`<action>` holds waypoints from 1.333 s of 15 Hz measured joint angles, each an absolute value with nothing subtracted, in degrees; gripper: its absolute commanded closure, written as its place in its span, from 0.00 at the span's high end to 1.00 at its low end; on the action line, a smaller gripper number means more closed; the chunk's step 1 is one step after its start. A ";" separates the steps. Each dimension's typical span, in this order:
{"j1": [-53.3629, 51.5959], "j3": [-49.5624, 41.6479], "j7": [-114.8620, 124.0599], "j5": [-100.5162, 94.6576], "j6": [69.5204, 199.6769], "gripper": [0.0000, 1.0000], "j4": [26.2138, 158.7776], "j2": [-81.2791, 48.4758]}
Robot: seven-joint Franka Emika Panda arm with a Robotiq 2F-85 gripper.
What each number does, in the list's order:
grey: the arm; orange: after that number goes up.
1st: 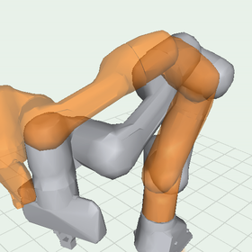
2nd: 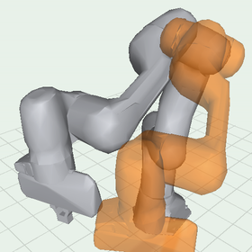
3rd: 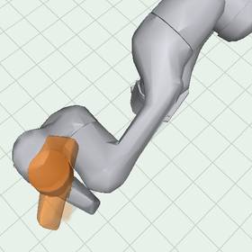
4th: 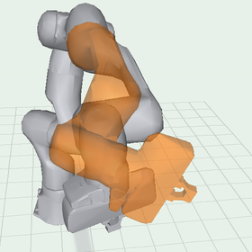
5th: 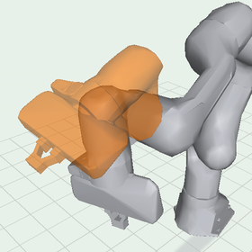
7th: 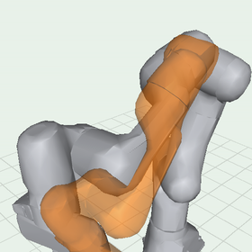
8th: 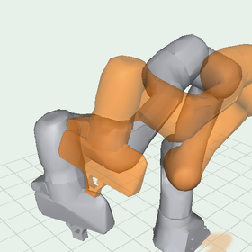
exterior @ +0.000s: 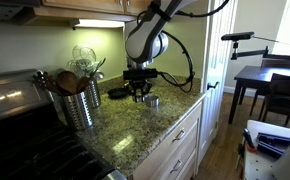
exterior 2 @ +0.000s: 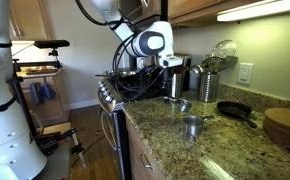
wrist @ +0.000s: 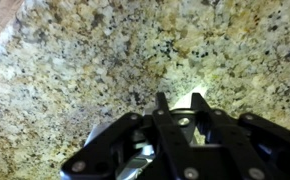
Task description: Separate the three pots.
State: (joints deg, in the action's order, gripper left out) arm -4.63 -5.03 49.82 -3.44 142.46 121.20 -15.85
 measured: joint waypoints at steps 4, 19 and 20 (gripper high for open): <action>-4.65 -3.93 49.77 -3.16 142.46 0.17 120.39 -17.05; -5.32 -2.29 49.38 -0.31 142.53 0.66 118.84 -21.88; -5.32 -2.18 49.35 -0.24 142.53 0.72 118.84 -21.88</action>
